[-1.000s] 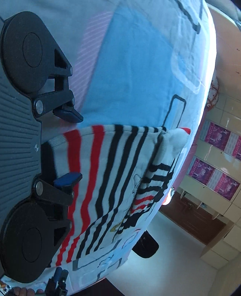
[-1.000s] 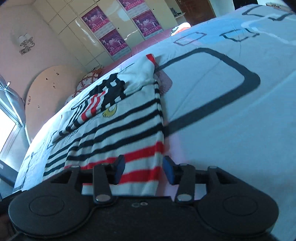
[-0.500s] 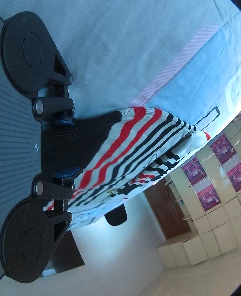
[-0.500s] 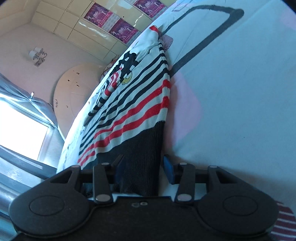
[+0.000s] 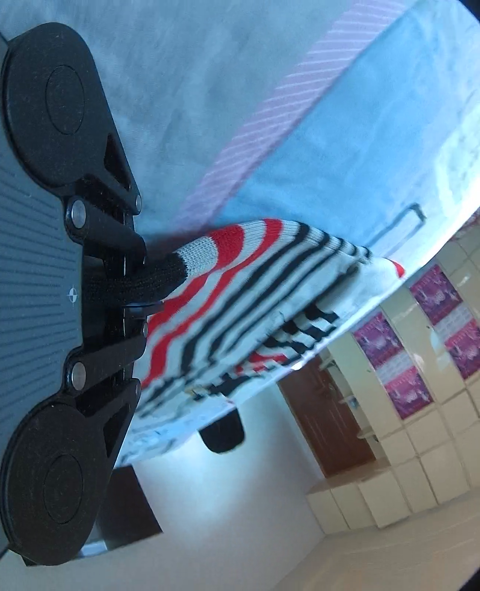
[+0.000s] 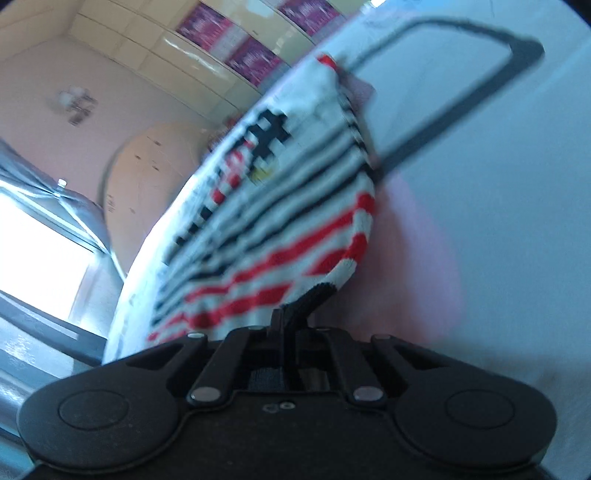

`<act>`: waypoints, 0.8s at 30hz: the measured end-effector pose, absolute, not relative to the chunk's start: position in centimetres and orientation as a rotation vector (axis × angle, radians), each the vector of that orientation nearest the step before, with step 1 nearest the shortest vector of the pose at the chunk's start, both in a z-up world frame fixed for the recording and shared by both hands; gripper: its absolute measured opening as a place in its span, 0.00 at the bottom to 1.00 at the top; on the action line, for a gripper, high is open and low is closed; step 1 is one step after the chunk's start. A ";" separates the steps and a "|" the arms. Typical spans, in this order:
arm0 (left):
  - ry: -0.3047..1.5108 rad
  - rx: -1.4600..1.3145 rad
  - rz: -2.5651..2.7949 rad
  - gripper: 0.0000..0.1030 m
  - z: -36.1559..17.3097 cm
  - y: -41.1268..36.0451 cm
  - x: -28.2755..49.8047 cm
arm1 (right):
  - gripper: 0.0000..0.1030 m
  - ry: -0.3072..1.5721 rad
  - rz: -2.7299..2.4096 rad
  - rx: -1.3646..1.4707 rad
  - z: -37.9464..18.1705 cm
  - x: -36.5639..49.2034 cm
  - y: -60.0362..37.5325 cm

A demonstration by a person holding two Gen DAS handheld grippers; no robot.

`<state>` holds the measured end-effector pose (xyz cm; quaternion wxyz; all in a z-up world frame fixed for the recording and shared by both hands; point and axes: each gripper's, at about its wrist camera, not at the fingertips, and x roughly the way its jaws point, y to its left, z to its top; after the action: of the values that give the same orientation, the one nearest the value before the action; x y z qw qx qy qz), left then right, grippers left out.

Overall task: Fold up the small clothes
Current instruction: 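Grasp the black hem edge with both grippers and lift it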

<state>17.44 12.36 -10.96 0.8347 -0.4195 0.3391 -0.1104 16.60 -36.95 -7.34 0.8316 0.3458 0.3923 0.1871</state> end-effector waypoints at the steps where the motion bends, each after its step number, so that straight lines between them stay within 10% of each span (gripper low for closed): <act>1: 0.697 -0.887 -0.236 0.03 -10.3 12.7 17.0 | 0.05 0.801 0.407 0.728 -6.3 16.3 -37.3; 24: 0.683 -0.901 -0.226 0.03 -9.2 14.3 16.8 | 0.05 0.786 0.362 0.692 -5.5 17.2 -38.7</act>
<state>16.79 14.30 -9.21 0.8383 -0.4261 0.3230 -0.1068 17.20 -38.74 -5.46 0.8504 0.3287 0.3732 0.1717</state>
